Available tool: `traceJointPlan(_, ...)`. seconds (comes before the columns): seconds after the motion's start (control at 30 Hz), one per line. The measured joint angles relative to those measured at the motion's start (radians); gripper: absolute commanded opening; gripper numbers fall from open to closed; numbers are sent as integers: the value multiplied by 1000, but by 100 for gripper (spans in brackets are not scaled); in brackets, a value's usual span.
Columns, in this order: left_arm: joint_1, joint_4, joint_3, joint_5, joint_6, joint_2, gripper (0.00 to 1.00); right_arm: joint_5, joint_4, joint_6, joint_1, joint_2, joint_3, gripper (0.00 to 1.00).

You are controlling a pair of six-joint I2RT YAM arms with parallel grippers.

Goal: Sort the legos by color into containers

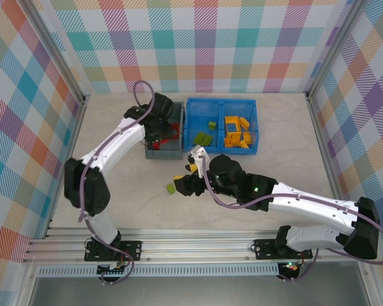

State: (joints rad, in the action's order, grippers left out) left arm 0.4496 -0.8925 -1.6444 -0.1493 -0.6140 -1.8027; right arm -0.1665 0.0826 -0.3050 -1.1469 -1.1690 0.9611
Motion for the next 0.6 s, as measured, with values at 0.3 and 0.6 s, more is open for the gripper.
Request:
traceJointPlan(0.3,-54,-5,-140,8,103,-274,24,-6,-14,-16,0,-8,0,68)
traceJointPlan(0.6,-56,-27,-155,-7,129,-341,50,-18,-6,-45,0,-15,-15,70)
